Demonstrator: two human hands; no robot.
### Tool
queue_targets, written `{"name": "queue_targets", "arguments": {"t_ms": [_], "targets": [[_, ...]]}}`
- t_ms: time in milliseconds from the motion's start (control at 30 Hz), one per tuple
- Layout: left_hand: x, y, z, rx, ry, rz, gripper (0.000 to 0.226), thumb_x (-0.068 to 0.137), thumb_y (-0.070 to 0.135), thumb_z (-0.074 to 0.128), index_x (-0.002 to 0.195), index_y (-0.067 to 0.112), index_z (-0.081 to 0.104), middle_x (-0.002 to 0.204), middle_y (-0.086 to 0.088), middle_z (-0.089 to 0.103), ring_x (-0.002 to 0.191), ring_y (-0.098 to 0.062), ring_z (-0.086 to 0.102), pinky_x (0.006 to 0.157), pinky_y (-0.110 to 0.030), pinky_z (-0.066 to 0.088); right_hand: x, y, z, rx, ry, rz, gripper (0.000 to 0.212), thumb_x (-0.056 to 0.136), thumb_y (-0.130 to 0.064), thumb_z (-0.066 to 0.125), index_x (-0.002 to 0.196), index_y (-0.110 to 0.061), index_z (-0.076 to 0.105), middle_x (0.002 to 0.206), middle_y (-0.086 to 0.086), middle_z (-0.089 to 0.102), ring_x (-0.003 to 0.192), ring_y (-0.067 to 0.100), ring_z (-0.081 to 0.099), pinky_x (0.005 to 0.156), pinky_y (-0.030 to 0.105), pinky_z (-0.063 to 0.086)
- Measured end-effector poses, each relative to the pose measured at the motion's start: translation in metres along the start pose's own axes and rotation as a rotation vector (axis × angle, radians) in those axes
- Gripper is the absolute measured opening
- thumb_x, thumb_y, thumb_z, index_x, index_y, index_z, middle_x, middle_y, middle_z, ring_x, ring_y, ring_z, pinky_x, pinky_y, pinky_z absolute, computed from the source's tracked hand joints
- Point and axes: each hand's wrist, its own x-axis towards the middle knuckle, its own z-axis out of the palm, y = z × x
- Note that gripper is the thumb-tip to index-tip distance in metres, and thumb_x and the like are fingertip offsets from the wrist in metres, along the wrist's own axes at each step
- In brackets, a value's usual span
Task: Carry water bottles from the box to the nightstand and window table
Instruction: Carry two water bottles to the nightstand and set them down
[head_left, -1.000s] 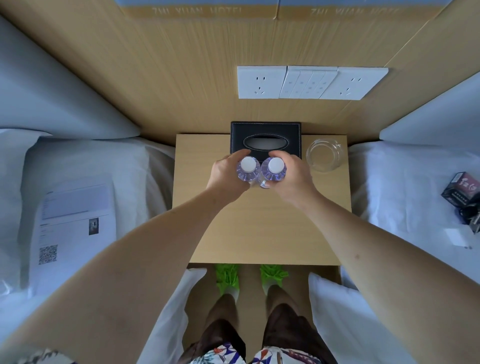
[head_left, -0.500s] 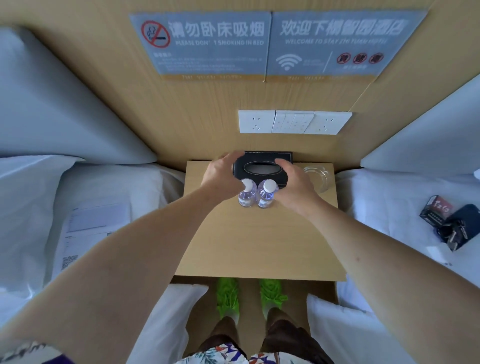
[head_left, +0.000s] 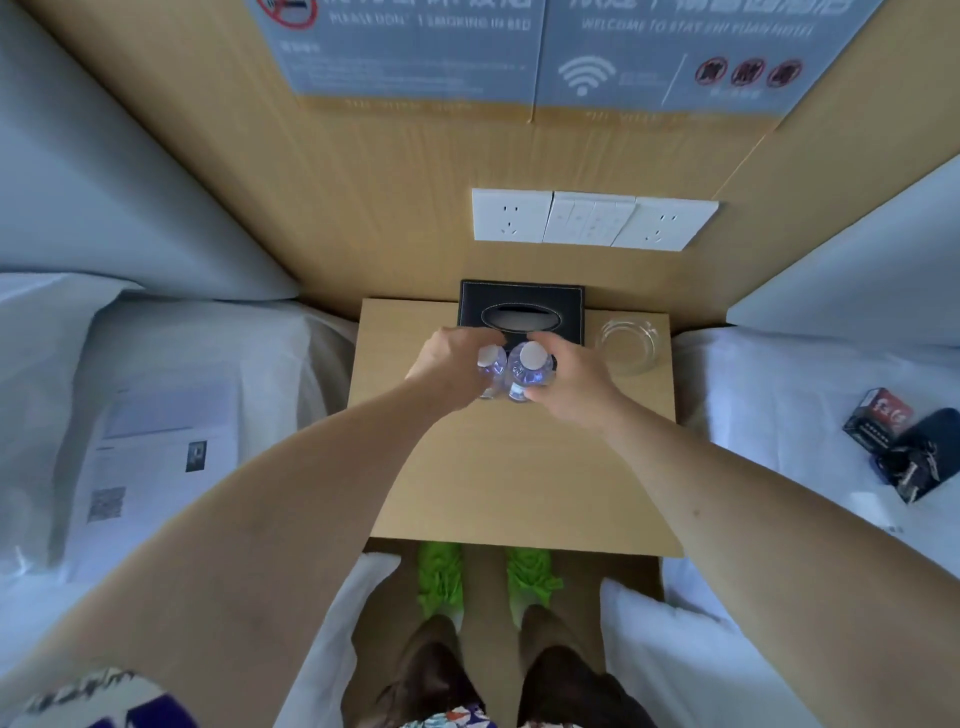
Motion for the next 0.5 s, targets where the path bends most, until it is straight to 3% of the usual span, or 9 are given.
{"name": "queue_targets", "arguments": {"t_ms": [200,367,500], "targets": [[0.0031,-0.0012,0.0047,0.014,0.076,0.035,0.026,0.081,0.007,0.065,0.097,0.025,0.074,0.09,0.0,0.065,0.08,-0.025,0.057,0.052,-0.021,0.039,0.0073,0.0052,0.0059,0.035,0.107,-0.039,0.036,0.092,-0.007,0.067,0.128,-0.014,0.066,0.113,0.008,0.073,0.103,0.029,0.063,0.083,0.033,0.047],[0.0059,-0.0027,0.0062,0.01,0.089,0.032,0.025,0.08,0.007,0.065,0.096,0.024,0.074,0.091,-0.001,0.066,0.081,-0.025,0.057,0.054,-0.021,0.041,0.0046,0.0048,0.0074,0.072,0.115,-0.018,0.032,0.093,-0.006,0.064,0.124,-0.013,0.067,0.109,0.01,0.073,0.102,0.032,0.064,0.088,0.045,0.054],[0.0043,-0.0014,0.0075,0.053,0.084,0.025,0.032,0.082,0.01,0.068,0.11,0.024,0.073,0.102,-0.004,0.067,0.091,-0.03,0.061,0.067,-0.031,0.049,0.0023,-0.0005,0.0036,0.034,0.072,0.013,0.047,0.092,-0.011,0.067,0.139,-0.013,0.058,0.123,0.011,0.07,0.114,0.032,0.061,0.095,0.042,0.051]]}}
